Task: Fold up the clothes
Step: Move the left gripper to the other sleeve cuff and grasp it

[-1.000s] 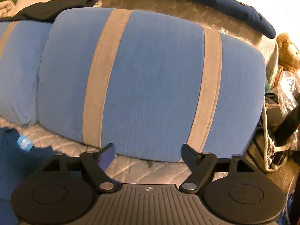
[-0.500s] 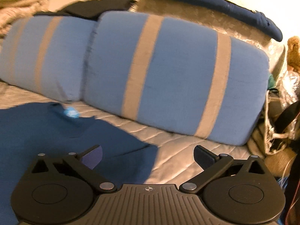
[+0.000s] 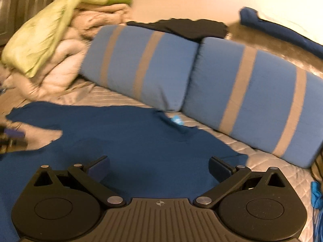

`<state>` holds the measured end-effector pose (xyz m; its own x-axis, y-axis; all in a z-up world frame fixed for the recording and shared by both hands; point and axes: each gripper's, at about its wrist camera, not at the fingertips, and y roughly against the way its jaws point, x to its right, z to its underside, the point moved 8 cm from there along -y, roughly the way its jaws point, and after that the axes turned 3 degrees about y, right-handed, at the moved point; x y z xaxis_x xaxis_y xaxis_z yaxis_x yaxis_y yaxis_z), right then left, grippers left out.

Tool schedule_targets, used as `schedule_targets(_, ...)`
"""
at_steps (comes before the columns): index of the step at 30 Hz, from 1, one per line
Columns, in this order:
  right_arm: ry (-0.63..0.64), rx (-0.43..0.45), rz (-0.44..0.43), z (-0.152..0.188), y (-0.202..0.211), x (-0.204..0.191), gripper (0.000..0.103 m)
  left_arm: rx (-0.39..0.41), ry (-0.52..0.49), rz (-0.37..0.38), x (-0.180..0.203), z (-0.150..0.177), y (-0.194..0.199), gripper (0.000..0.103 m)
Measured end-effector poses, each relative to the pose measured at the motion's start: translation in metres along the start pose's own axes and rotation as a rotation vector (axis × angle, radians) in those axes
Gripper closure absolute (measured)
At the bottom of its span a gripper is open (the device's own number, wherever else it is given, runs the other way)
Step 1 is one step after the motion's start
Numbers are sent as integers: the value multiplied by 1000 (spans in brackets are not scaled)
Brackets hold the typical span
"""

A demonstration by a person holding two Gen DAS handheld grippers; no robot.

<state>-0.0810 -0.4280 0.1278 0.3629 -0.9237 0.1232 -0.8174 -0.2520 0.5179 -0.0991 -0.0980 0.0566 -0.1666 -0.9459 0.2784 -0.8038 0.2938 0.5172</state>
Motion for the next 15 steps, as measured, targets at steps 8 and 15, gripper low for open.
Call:
schedule_targets(8,15,-77,-134,20,0,-48,0,93,118,-171,-100,-24,36,22)
schedule_targets(15,7,-95,-194,40,-9,-76,0,92,313,-293,-204,-22,55,22)
